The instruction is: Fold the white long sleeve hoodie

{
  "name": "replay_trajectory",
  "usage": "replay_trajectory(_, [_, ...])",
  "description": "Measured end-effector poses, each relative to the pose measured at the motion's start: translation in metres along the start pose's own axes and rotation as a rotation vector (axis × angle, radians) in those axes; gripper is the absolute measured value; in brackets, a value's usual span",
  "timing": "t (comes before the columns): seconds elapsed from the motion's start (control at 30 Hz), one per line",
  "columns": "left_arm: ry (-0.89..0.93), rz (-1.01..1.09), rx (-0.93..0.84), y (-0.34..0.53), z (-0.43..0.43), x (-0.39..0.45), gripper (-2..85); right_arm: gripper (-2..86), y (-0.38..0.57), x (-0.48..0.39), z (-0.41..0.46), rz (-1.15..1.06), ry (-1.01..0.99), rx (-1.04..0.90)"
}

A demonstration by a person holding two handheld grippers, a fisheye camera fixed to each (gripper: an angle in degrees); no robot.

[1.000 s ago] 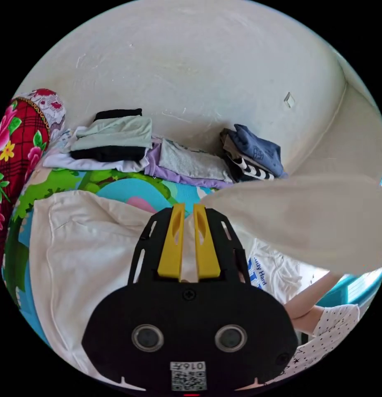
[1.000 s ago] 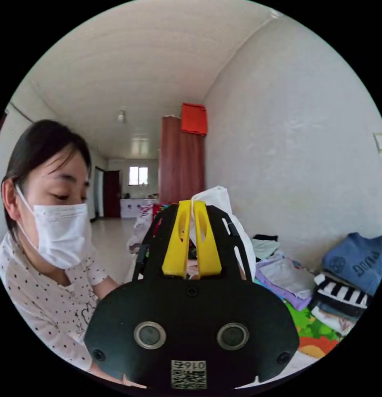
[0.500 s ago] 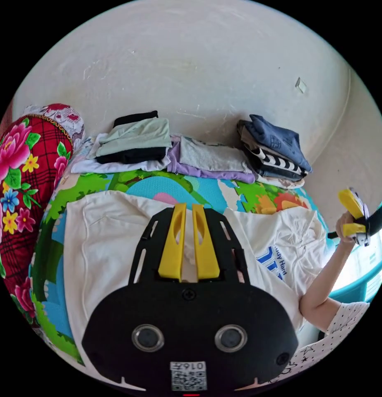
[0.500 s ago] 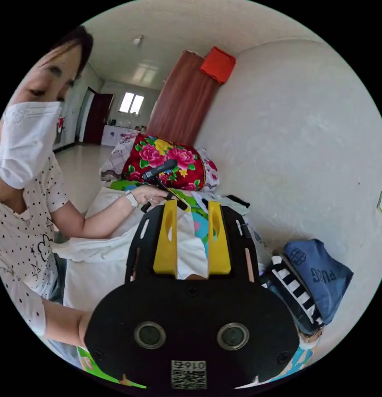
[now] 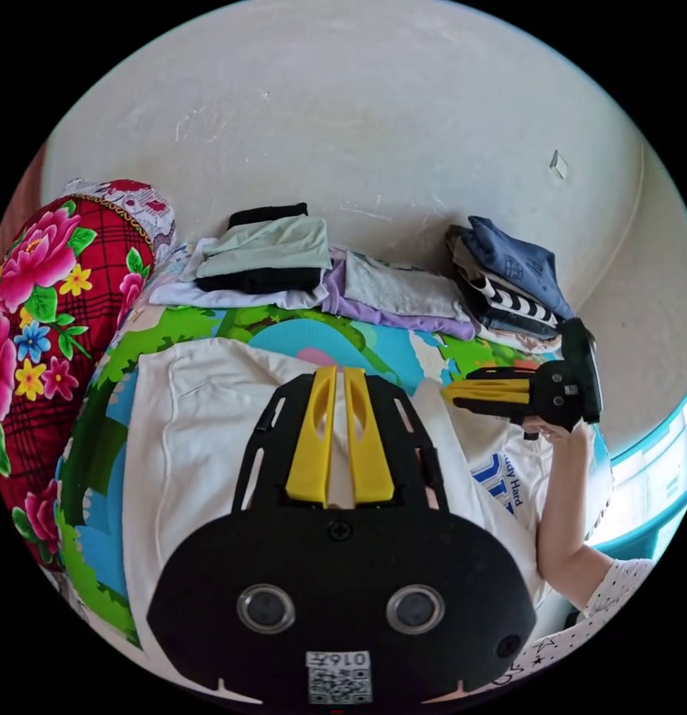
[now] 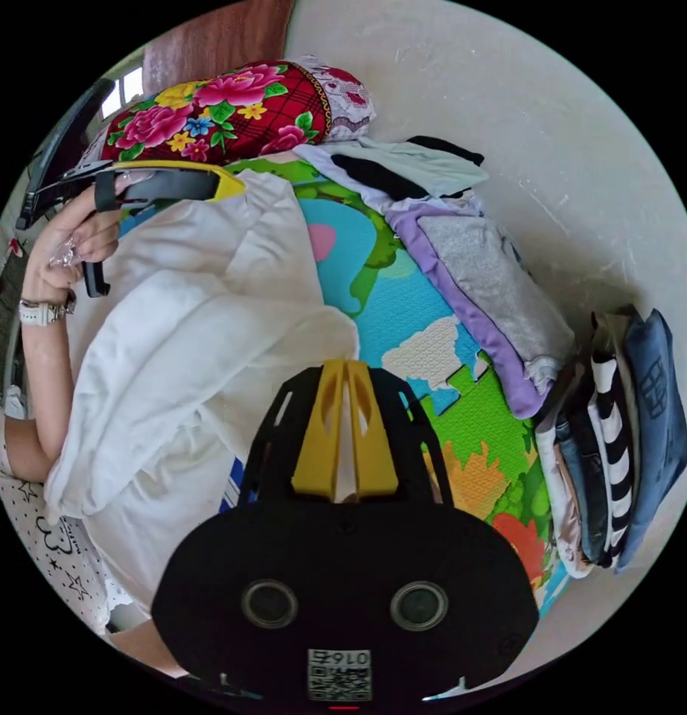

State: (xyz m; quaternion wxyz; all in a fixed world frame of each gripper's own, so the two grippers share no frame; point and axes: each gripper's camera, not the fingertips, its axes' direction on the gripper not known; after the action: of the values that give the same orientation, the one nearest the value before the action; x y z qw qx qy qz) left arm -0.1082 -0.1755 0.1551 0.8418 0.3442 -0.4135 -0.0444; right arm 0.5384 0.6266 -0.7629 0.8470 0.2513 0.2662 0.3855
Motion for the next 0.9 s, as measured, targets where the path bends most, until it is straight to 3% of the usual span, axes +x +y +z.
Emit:
replay_trajectory(0.3, [-0.064,0.152,-0.213,-0.003,0.040,0.011,-1.0,-0.1,0.057,0.039,-0.046,0.250,0.161,0.323])
replay_trajectory(0.47, [0.013,0.222,-0.259,-0.003,0.053,0.009,-1.0,-0.1,0.122,0.079,-0.068,0.576,0.280,0.509])
replay_trajectory(0.67, [0.108,0.240,-0.329,-0.014,0.103,0.001,-1.0,-0.2,0.161,0.099,-0.058,0.658,0.161,0.553])
replay_trajectory(0.9, [0.213,0.117,-0.330,-0.033,0.150,-0.030,-1.0,-0.2,0.158,0.074,-0.044,0.568,0.319,0.647])
